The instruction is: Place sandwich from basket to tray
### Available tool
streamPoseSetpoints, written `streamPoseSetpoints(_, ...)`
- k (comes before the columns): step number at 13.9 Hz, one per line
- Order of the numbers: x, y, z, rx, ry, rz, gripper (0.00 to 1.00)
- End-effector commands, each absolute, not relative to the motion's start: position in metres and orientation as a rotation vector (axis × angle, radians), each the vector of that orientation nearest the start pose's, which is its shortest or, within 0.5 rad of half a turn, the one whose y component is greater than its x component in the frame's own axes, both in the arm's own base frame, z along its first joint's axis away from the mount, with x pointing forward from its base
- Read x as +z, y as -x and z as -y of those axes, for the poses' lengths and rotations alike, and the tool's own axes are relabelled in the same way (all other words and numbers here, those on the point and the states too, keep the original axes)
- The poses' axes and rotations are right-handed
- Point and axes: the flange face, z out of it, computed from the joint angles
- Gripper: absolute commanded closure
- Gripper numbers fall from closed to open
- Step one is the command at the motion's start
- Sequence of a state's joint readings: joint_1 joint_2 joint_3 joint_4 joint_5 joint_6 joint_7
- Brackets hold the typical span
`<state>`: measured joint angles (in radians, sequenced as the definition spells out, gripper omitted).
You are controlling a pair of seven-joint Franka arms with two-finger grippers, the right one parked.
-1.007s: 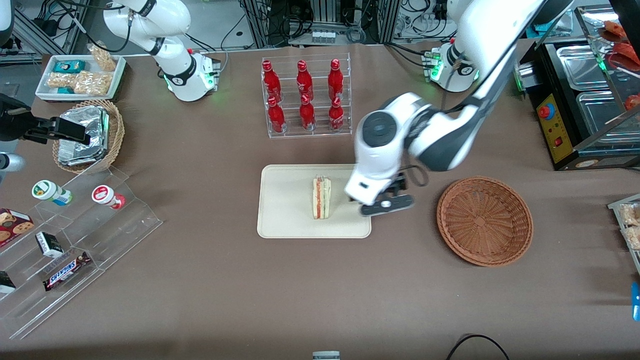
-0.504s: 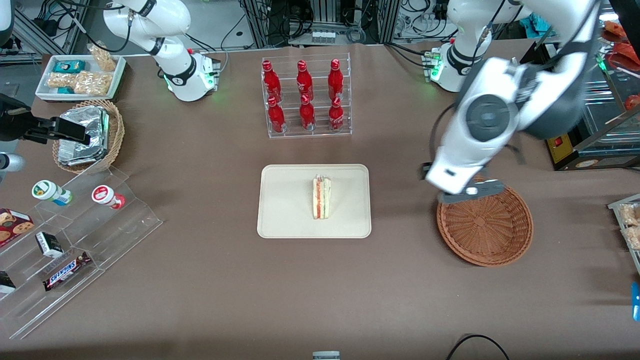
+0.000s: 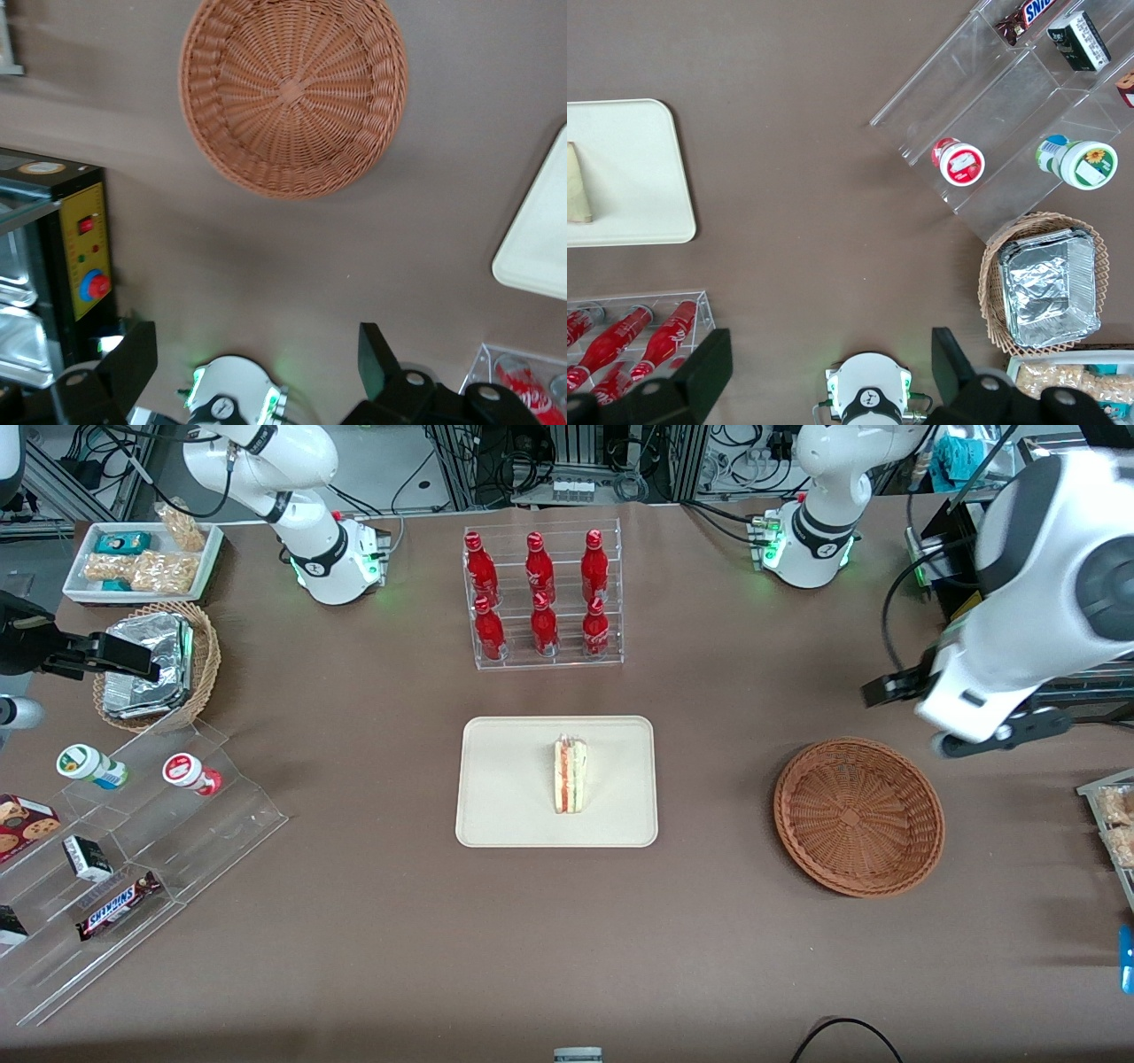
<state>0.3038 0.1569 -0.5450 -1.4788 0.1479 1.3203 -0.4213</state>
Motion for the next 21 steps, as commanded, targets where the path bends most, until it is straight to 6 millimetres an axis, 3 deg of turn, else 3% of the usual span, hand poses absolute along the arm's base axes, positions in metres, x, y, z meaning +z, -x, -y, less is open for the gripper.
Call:
streamPoseSetpoints(1,0.605,-0.551,0.08,0.397,2.97,0.229,0.0)
streamPoseSetpoints(8,0.618,-0.549,0.077,0.376,2.982,0.23,0.0)
streamPoseSetpoints(10,0.629,-0.538,0.077,0.386,2.975,0.26,0.0)
streamPoseSetpoints(11,0.636,-0.528,0.063,0.399,2.949,0.364,0.0)
streamPoseSetpoints(12,0.638,-0.518,0.061,0.411,2.927,0.395,0.0)
streamPoseSetpoints(14,0.639,-0.514,0.051,0.434,2.972,0.435,0.0)
streamPoseSetpoints(18,0.635,-0.489,0.066,0.351,3.017,0.407,0.0)
streamPoseSetpoints(21,0.639,-0.489,0.09,0.327,3.036,0.336,0.0)
